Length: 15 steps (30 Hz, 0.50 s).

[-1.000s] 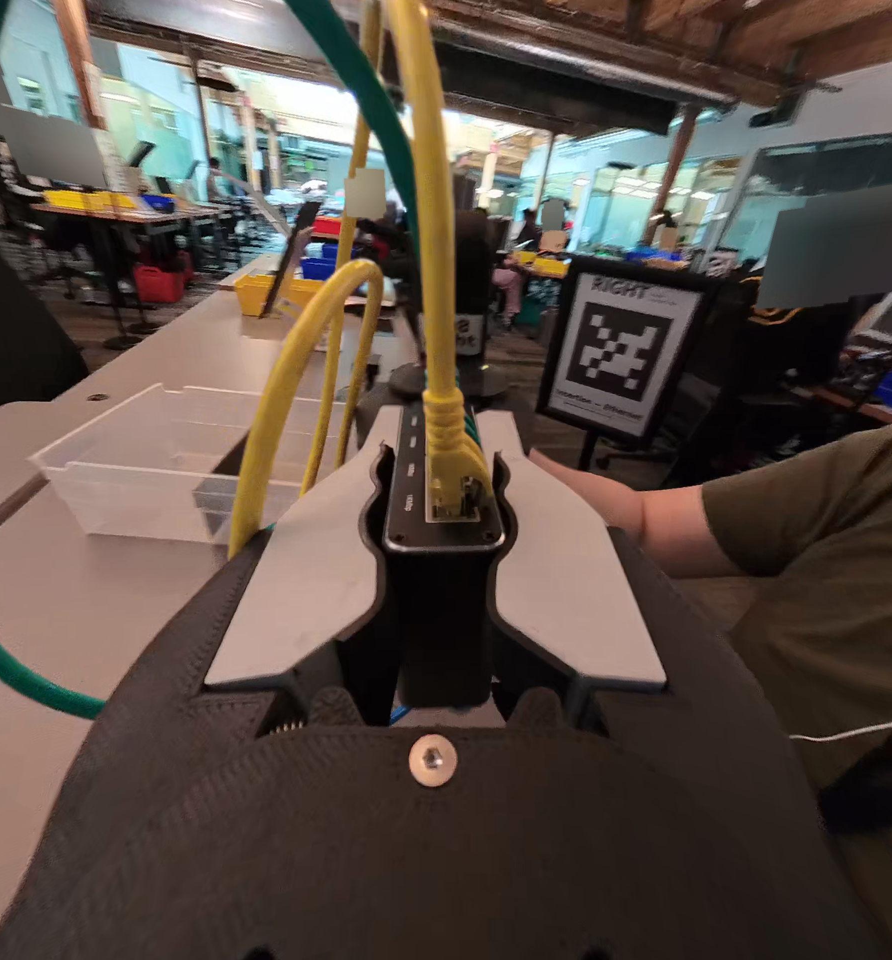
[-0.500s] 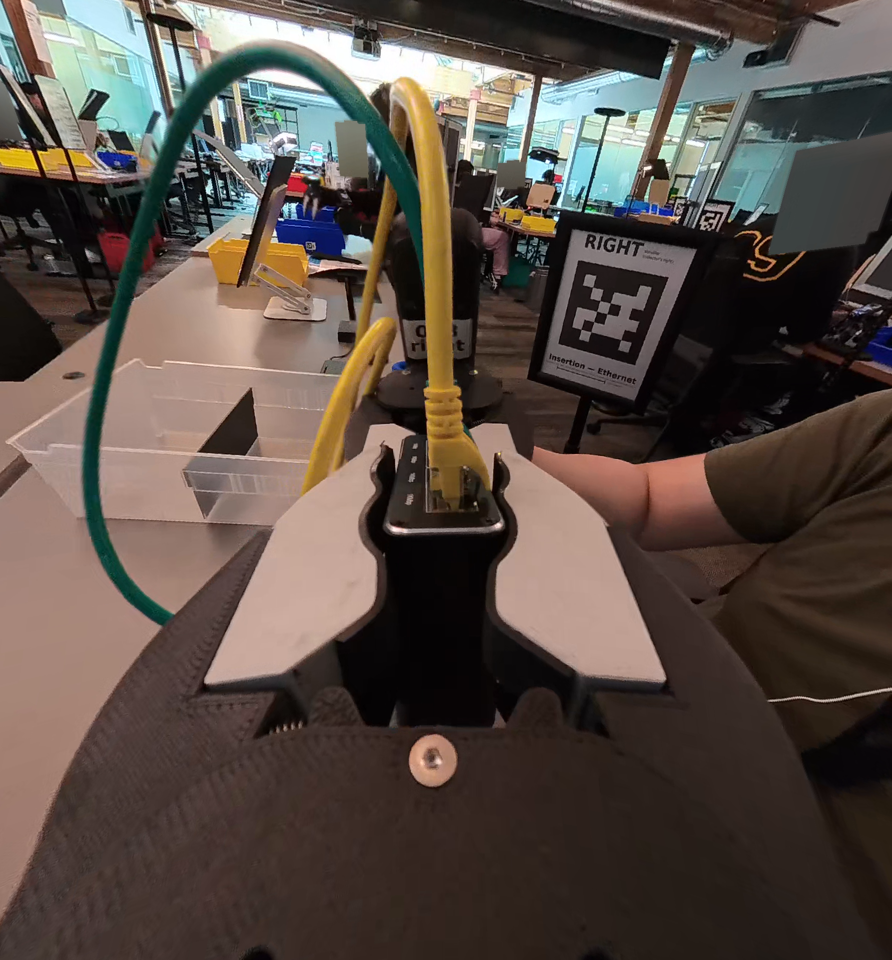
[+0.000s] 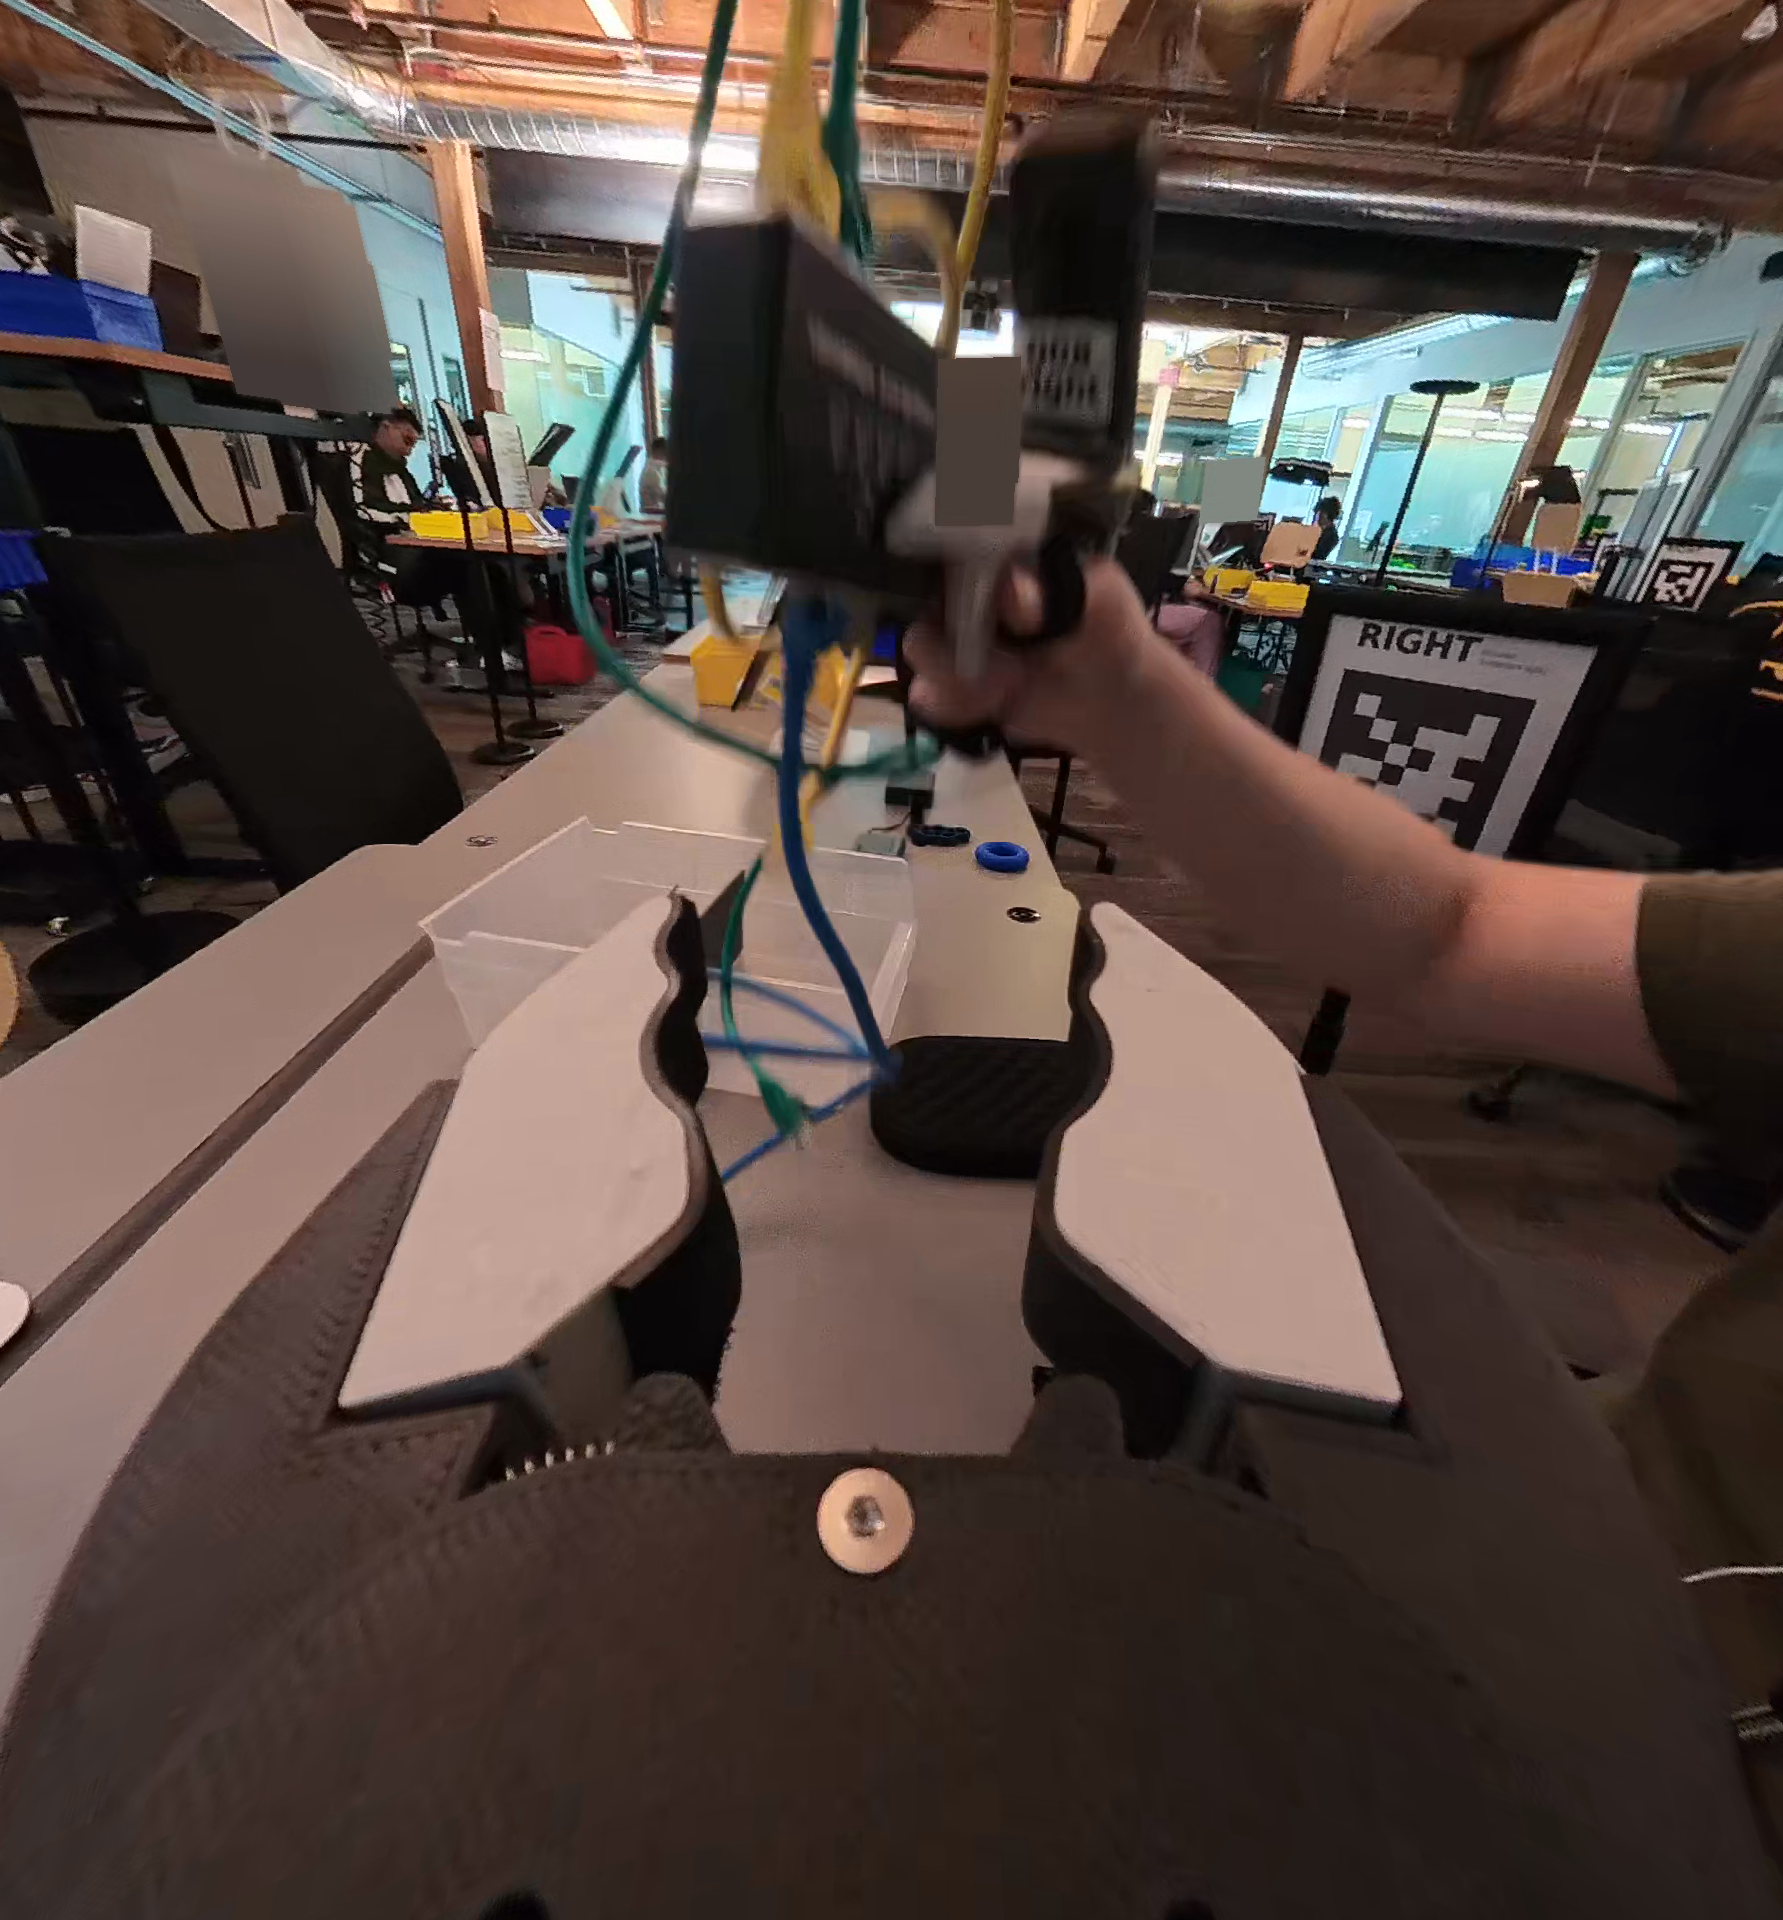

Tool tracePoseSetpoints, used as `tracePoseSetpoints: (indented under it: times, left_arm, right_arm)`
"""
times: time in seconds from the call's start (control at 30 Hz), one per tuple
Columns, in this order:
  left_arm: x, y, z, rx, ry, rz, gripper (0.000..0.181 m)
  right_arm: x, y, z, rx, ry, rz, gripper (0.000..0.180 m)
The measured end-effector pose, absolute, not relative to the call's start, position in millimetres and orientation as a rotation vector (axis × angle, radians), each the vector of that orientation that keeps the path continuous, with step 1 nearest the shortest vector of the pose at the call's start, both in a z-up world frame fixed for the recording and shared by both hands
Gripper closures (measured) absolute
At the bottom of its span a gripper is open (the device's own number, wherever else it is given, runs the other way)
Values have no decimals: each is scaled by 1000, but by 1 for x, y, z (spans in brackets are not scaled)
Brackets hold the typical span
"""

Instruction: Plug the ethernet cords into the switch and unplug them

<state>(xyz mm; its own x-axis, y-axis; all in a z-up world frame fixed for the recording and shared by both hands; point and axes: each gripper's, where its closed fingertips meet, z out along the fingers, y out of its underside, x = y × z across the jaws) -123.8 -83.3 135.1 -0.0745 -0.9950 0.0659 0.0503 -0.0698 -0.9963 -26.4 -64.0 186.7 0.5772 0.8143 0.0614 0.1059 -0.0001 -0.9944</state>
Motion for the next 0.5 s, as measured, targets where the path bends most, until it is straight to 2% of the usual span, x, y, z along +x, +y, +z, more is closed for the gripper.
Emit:
tracePoseSetpoints:
  times: [0.27, 0.37, 0.5]
  left_arm:
    - [-115, -84, 119, -1236, 1259, -1291, 115]
    - [-113, -85, 117, -1243, 1269, -1305, 116]
    - [-114, -83, 115, -1253, 1282, -1286, 116]
  right_arm:
    - [64, -7, 309, -1545, -753, 247, 147]
    - [100, 10, 321, -1594, -686, 171, 147]
    - [138, 26, 304, -1664, -630, 106, 147]
